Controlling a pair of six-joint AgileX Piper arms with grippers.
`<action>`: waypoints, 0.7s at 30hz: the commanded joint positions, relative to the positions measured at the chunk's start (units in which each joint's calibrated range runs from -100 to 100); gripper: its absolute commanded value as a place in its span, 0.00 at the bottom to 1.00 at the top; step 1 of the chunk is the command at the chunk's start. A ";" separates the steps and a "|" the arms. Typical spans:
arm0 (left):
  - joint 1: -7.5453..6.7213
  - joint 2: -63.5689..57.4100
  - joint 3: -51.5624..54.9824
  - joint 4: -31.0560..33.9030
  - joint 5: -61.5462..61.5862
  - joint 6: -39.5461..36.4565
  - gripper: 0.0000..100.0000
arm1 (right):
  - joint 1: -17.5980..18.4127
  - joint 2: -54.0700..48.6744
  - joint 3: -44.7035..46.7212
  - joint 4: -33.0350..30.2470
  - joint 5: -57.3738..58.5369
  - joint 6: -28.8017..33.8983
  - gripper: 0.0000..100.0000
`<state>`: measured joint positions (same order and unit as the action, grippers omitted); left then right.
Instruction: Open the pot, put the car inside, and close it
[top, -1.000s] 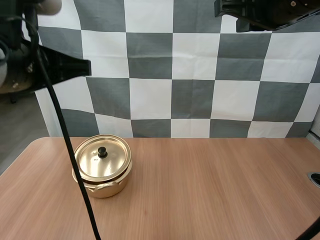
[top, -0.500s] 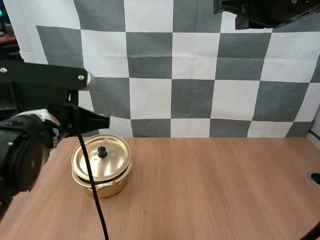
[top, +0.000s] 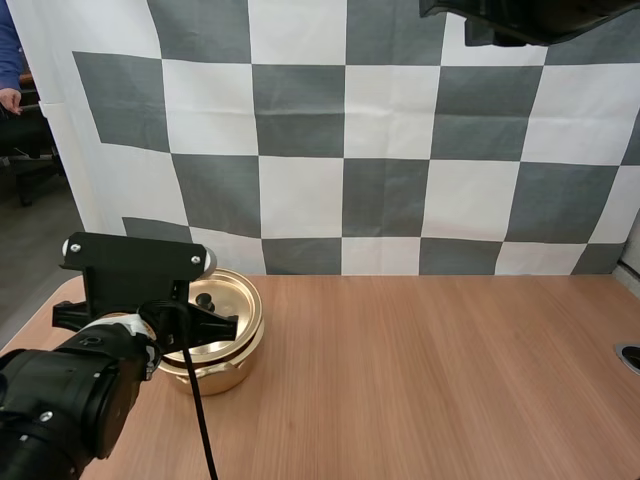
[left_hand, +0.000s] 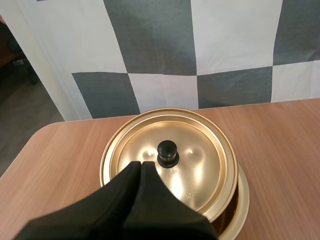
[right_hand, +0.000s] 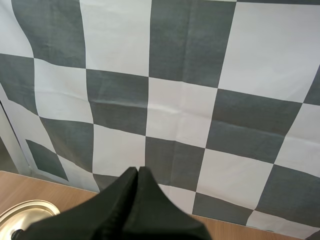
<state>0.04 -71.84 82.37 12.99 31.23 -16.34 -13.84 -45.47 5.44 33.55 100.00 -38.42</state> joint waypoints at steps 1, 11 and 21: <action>0.00 0.04 0.12 -0.24 0.14 -0.03 0.00 | -0.02 -0.06 0.07 0.21 0.00 0.01 0.00; 0.00 -10.41 9.72 -0.24 0.14 -0.03 0.00 | -0.02 -0.06 0.07 0.44 0.00 0.01 0.00; 0.00 -24.33 17.63 2.48 0.15 0.06 0.00 | -0.02 -0.06 0.07 0.44 0.00 0.01 0.00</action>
<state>0.04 -92.23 99.17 15.43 31.21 -16.34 -13.84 -45.58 5.44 33.93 100.00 -38.42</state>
